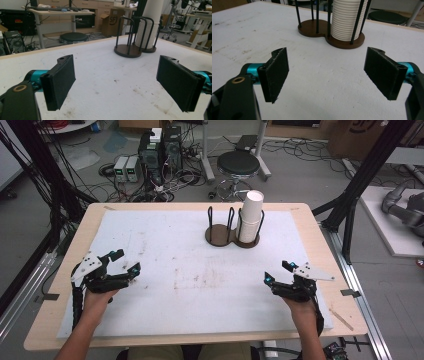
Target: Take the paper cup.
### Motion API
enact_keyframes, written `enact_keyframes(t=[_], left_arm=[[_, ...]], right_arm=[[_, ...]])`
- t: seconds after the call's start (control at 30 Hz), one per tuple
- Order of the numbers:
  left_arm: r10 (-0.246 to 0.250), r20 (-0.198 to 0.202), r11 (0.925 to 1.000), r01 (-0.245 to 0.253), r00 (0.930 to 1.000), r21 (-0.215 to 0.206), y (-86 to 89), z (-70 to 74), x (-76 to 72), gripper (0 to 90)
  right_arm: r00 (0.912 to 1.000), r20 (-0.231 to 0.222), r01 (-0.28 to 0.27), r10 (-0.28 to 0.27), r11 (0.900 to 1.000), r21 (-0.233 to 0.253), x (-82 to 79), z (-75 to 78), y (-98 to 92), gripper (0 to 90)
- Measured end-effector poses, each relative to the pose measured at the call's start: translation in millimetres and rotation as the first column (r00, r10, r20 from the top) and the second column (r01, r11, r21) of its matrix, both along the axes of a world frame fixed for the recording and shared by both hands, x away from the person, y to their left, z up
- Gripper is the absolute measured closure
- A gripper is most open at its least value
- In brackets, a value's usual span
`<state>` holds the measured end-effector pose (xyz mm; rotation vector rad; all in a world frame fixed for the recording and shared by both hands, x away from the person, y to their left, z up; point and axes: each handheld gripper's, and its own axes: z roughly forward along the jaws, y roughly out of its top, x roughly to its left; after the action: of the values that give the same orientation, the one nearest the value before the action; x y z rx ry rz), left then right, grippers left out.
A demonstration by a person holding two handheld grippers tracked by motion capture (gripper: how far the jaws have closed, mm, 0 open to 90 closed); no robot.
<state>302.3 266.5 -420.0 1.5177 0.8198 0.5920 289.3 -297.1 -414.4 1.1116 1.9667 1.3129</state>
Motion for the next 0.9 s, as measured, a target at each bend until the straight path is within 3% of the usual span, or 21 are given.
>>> enact_keyframes(t=[0.4, 0.53, 0.63, 0.73, 0.9], left_arm=[[-0.013, -0.001, 0.9998, 0.013, 0.9999, 0.015, -3.8, -1.1, -0.5, 15.3], [-0.020, -0.004, 0.9992, 0.020, 0.9998, 0.036, -5.1, -1.4, -0.7, 15.3], [-0.018, 0.000, 0.9995, 0.018, 0.9998, 0.025, -5.8, -1.1, -5.7, 15.3], [-0.018, 0.004, 0.9996, 0.018, 0.9998, 0.022, -4.3, -0.1, -6.9, 15.4], [-0.018, -0.002, 0.9997, 0.018, 0.9998, 0.013, -2.3, -0.4, -6.9, 15.4]], right_arm=[[1.0000, -0.002, -0.001, 0.001, 1.000, 0.016, 3.6, -0.2, -1.8, 20.4], [0.9997, -0.016, -0.018, 0.018, 1.000, -0.011, 6.5, 0.1, 2.1, 20.4], [0.9995, -0.024, -0.020, 0.019, 1.000, -0.013, 5.9, 1.5, 4.2, 20.3], [0.9994, 0.012, -0.033, 0.033, 0.999, -0.025, 7.7, 9.2, 9.2, 20.4], [0.9986, 0.019, -0.049, 0.049, 0.999, -0.016, 13.7, 18.1, 14.4, 20.3]])
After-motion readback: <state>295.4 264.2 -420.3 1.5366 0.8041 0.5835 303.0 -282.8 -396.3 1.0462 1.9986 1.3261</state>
